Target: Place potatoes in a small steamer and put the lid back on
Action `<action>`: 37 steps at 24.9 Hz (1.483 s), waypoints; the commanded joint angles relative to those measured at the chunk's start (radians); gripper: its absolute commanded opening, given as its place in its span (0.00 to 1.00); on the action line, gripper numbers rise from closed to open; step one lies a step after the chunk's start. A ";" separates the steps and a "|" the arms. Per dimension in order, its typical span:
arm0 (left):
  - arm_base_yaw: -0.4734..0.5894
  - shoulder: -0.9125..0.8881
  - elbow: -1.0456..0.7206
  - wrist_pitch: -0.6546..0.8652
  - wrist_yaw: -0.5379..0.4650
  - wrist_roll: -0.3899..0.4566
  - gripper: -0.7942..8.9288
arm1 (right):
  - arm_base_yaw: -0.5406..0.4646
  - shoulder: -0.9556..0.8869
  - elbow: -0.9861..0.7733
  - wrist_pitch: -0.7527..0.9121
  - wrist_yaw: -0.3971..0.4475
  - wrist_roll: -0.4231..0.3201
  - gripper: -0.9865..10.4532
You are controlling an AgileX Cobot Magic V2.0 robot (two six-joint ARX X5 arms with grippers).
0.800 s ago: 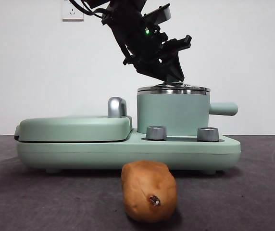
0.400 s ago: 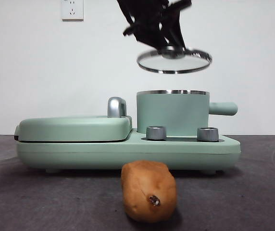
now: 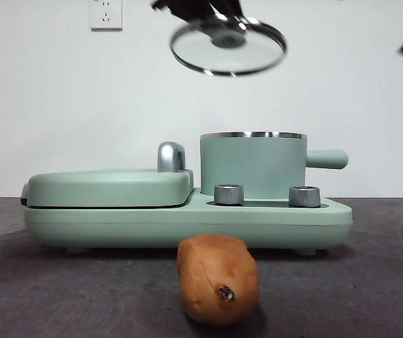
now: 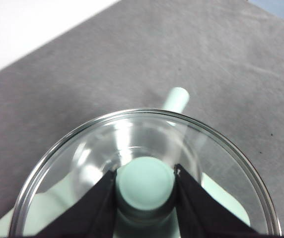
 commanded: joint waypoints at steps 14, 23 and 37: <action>0.091 -0.182 0.039 -0.174 0.000 0.002 0.10 | 0.371 0.462 0.022 0.167 0.103 0.206 0.49; 0.091 -0.287 0.012 -0.236 0.000 0.002 0.10 | 0.447 0.671 0.022 0.220 0.103 0.224 0.49; 0.091 -0.489 -0.281 -0.181 0.000 0.019 0.10 | 0.343 0.738 0.297 -0.008 0.019 0.078 0.18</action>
